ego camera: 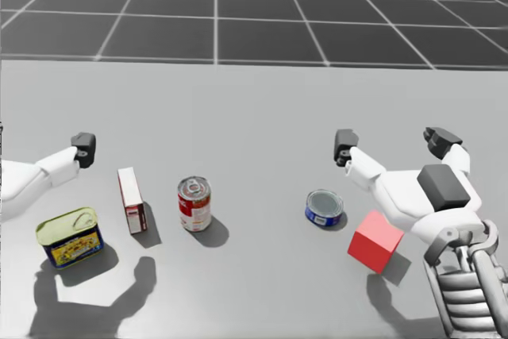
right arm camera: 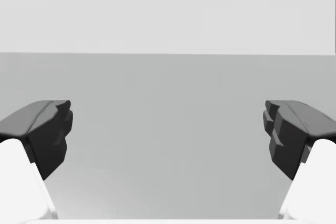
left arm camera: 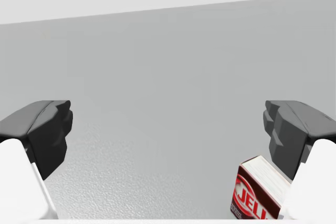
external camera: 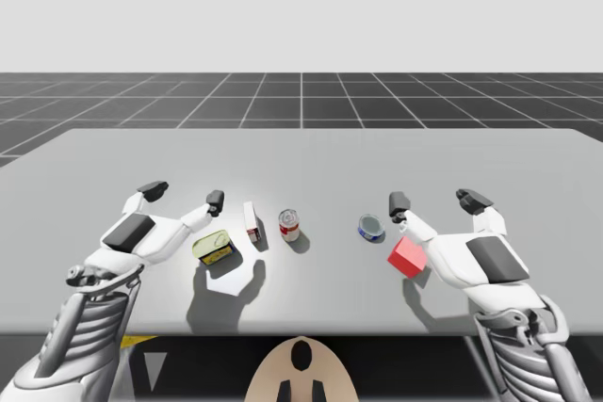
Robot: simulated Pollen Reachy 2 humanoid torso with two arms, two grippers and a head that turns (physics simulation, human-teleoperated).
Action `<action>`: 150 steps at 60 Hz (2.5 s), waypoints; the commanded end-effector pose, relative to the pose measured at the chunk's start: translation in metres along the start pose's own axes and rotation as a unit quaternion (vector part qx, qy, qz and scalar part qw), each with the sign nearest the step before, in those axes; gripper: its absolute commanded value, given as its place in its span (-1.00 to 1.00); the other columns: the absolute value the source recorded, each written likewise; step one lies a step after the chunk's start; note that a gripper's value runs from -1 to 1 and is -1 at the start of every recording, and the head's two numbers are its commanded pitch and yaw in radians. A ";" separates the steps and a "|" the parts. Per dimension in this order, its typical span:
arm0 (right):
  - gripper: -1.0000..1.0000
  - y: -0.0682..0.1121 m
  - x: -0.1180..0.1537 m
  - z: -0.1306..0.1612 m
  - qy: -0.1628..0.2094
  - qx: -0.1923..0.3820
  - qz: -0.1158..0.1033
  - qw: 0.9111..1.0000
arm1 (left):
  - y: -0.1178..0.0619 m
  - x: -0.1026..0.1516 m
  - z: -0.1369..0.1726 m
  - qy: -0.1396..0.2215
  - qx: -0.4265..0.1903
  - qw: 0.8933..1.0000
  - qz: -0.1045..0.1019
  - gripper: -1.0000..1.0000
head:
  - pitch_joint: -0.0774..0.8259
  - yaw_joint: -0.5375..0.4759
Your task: Find the red cube and pick it up.
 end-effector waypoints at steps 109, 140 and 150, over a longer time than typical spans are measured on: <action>-1.00 -0.098 -0.103 0.020 0.160 0.272 0.070 0.946 | 0.002 0.000 -0.002 0.005 0.001 1.000 0.010 -1.00 | 0.80 -0.72; -0.20 -0.087 -0.123 -0.003 0.159 0.279 0.079 0.944 | 0.002 0.000 -0.002 0.005 0.002 1.000 0.009 -1.00 | 0.81 -0.72; 1.00 -0.089 -0.127 0.002 0.177 0.283 0.078 0.939 | 0.002 0.000 -0.002 0.005 0.002 1.000 0.008 -1.00 | 0.80 -0.72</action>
